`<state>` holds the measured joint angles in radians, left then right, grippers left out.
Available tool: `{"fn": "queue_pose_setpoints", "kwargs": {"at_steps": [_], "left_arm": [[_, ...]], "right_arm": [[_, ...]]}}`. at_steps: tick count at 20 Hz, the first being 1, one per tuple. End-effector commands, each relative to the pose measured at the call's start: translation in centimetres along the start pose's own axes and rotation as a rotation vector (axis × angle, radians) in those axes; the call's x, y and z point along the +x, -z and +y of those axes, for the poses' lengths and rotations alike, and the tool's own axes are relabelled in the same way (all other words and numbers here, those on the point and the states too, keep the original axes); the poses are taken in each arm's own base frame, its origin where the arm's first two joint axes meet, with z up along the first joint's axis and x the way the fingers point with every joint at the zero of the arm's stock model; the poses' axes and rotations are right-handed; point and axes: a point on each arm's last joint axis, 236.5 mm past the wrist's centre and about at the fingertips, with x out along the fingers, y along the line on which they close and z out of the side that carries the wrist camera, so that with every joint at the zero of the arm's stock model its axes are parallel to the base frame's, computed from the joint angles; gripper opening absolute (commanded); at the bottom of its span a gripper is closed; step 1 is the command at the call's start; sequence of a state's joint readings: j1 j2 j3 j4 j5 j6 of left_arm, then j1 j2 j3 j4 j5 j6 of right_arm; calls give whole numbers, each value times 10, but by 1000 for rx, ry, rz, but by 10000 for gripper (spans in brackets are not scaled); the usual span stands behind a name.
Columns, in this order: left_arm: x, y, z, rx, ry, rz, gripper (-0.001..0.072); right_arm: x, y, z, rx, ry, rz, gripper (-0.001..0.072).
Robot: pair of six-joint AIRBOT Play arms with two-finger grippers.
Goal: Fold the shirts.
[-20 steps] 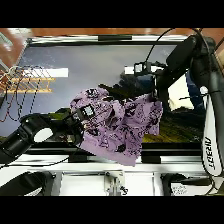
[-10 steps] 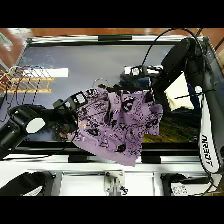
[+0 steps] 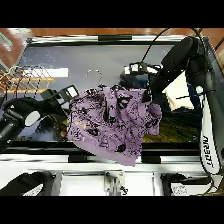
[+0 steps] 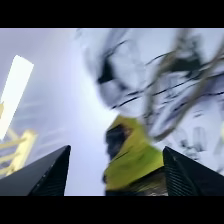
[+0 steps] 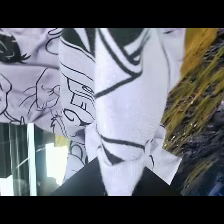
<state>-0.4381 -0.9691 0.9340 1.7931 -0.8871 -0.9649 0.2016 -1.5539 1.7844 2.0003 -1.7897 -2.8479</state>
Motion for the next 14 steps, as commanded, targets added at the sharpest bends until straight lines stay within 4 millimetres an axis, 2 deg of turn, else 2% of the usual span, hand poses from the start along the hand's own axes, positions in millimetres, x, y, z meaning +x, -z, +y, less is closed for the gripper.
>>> {"fn": "queue_pose_setpoints", "kwargs": {"at_steps": [1, 4, 5, 7, 8, 9, 11, 13, 14], "left_arm": [[-9, 11, 41, -62, -86, 7, 677], [-26, 15, 78, -123, -158, -2, 677], [-33, 19, 90, -193, -177, -1, 669], [-49, 34, 109, -488, -207, 6, 649], [-56, 45, 110, -627, -202, 20, 649], [-59, 52, 105, -770, -173, 21, 647], [-53, 47, 69, -1035, 7, -17, 647], [-36, 20, 12, -1189, 275, -46, 647], [-30, 0, -16, -1264, 412, -76, 647]], "right_arm": [[-5, -5, 3, 8, 9, -13, 62], [-8, -7, 4, 20, 18, -18, 61], [-11, -7, 5, 28, 24, -19, 61], [-15, -9, 6, 61, 39, -22, 61], [-18, -10, 5, 89, 54, -25, 61], [-21, -12, 3, 114, 76, -32, 61], [-25, -14, 4, 126, 90, -36, 61], [-27, -14, 5, 137, 93, -38, 61], [-27, -14, 5, 147, 93, -39, 61]]}}
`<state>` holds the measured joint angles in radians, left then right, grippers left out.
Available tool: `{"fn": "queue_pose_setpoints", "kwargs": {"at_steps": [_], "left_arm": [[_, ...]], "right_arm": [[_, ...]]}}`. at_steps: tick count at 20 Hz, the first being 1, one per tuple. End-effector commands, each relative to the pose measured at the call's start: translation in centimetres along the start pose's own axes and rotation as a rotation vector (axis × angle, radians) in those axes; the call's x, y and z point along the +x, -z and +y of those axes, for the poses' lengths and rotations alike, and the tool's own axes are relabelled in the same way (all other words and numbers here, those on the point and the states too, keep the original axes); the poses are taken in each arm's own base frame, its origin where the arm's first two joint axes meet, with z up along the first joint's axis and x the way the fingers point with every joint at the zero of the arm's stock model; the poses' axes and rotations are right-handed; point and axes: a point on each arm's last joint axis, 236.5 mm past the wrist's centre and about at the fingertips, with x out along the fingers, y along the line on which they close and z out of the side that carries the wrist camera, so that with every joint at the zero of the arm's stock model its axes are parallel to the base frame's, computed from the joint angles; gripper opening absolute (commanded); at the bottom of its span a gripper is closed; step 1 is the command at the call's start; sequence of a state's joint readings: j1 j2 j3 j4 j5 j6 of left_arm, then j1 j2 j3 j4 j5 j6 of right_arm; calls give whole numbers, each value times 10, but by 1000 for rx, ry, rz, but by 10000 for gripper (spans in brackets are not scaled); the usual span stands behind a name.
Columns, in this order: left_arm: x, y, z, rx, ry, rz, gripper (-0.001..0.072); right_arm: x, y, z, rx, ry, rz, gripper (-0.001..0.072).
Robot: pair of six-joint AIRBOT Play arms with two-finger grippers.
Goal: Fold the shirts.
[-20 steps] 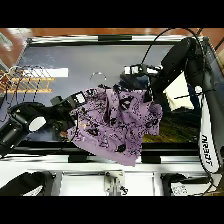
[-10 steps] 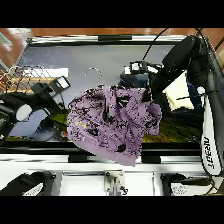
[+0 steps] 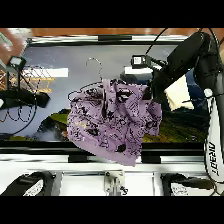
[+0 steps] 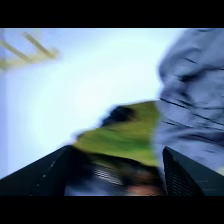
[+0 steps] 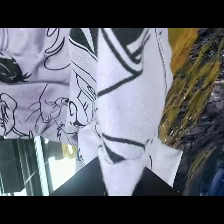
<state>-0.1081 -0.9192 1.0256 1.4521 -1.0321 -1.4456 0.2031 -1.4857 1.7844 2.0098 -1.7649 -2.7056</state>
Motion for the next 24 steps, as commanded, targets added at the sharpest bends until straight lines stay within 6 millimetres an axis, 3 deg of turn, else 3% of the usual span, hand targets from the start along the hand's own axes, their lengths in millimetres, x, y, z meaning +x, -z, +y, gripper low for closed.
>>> {"fn": "queue_pose_setpoints", "kwargs": {"at_steps": [1, 3, 4, 8, 10, 13, 17, 20, 22, 23, 24], "left_arm": [[17, 30, -95, -391, 404, 87, 647], [34, 42, -131, -412, 468, 77, 640], [43, 47, -146, -399, 476, 70, 577], [66, 49, -205, -417, 519, 47, 576], [80, 49, -224, -406, 523, 14, 576], [95, 47, -234, -461, 523, -2, 576], [109, 38, -225, -484, 490, -54, 573], [118, 36, -221, -526, 472, -63, 475], [123, 41, -221, -526, 464, -47, 116], [124, 41, -219, -528, 460, -48, 54], [124, 39, -215, -532, 458, -49, 53]], "right_arm": [[-3, -1, 0, 42, 14, -4, 61], [-3, -1, 0, 57, 15, -4, 61], [-3, -1, -1, 57, 16, -4, 61], [-3, -1, -1, 66, 16, -4, 61], [-3, -1, -1, 65, 15, -5, 62], [-3, -2, -1, 65, 17, -5, 62], [-3, -3, -1, 64, 18, -10, 62], [-3, -4, -1, 63, 17, -16, 62], [-3, -4, -1, 64, 15, -16, 62], [-3, -4, 0, 65, 14, -16, 62], [-3, -4, 0, 72, 14, -15, 62]]}}
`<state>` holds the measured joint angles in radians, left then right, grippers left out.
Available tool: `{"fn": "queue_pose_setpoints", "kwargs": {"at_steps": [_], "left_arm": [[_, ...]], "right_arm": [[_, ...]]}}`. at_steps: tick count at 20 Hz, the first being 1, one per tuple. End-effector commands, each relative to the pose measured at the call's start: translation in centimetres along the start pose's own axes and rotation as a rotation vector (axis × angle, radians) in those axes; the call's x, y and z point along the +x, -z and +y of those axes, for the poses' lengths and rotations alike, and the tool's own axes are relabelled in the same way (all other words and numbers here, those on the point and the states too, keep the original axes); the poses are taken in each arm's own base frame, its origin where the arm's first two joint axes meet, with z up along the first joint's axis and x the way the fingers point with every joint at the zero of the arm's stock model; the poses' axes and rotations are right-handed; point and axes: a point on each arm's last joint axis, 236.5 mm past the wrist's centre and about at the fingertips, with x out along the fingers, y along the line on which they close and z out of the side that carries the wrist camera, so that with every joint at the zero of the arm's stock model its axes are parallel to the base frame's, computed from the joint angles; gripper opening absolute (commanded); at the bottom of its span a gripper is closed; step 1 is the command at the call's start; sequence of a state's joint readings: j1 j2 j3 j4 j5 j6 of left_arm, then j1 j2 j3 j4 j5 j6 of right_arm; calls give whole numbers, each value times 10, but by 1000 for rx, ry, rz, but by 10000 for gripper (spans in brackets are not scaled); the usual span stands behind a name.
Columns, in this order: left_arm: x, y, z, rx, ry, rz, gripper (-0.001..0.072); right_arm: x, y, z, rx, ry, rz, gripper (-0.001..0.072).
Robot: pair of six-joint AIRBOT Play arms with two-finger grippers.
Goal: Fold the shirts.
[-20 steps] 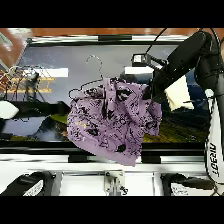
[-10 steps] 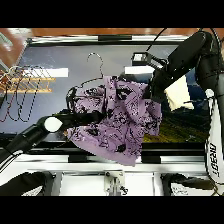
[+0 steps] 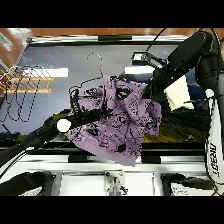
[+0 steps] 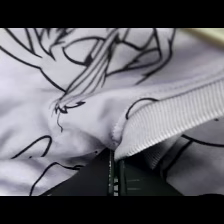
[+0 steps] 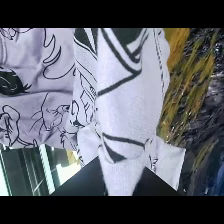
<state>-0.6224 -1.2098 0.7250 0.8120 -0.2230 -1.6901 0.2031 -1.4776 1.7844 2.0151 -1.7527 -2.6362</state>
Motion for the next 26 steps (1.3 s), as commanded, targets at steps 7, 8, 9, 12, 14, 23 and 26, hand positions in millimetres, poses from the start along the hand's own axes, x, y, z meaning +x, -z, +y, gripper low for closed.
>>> {"fn": "queue_pose_setpoints", "kwargs": {"at_steps": [7, 8, 9, 12, 14, 23, 26], "left_arm": [[-78, -87, 66, 18, -105, -101, 53], [-93, -97, 77, 6, -124, -119, 53], [-103, -107, 86, -3, -137, -140, 53], [-120, -132, 94, -16, -153, -189, 53], [-126, -146, 88, -8, -146, -220, 53], [-126, -140, 97, -12, -161, -147, 53], [-121, -132, 101, -16, -168, -108, 53]], "right_arm": [[0, 0, -3, 37, 14, -2, 62], [0, -2, -5, 34, 22, -9, 62], [0, -4, -6, 29, 26, -19, 62], [-1, -13, -3, -15, 12, -55, 61], [-1, -13, -3, -21, 13, -56, 61], [-2, -23, -4, -78, 23, -98, 60], [-2, -24, -6, -90, 32, -101, 60]]}}
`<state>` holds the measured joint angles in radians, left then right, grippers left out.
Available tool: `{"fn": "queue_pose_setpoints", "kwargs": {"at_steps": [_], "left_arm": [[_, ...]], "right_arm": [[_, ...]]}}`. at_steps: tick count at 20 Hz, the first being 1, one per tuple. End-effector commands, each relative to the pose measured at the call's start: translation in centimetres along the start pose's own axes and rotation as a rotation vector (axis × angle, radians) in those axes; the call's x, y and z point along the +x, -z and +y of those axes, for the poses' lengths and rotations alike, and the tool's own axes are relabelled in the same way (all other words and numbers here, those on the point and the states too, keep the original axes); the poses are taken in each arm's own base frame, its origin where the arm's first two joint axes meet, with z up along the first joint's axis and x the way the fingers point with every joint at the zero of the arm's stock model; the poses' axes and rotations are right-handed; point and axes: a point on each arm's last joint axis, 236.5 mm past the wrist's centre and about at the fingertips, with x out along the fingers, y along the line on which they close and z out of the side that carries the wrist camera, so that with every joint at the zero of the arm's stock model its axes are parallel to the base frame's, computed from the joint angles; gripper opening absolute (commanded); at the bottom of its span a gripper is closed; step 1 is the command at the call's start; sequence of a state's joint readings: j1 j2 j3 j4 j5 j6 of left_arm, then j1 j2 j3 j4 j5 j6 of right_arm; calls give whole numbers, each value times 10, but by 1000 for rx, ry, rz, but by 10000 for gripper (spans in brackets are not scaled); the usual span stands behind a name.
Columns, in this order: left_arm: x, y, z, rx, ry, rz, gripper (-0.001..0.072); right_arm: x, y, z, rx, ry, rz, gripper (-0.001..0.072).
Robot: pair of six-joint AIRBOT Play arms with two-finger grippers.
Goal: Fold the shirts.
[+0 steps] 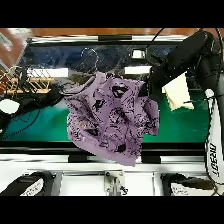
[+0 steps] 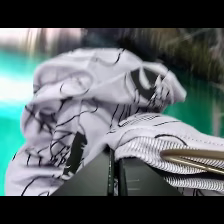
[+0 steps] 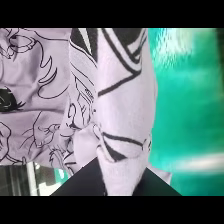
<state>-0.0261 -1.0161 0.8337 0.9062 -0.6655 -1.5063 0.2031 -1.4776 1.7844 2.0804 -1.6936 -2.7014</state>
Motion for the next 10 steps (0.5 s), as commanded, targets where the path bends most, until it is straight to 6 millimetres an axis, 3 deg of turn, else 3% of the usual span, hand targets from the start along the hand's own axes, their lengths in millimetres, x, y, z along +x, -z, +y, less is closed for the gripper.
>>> {"fn": "queue_pose_setpoints", "kwargs": {"at_steps": [1, 6, 10], "left_arm": [[3, 9, 4, -1, -7, 47, 53], [3, 9, 5, -2, -7, 46, 52], [2, -4, 2, 1, -5, 2, 53]], "right_arm": [[0, -4, -2, -18, 9, -17, 60], [0, -6, -1, -30, 3, -27, 60], [0, -8, 2, -41, -8, -35, 60]]}}
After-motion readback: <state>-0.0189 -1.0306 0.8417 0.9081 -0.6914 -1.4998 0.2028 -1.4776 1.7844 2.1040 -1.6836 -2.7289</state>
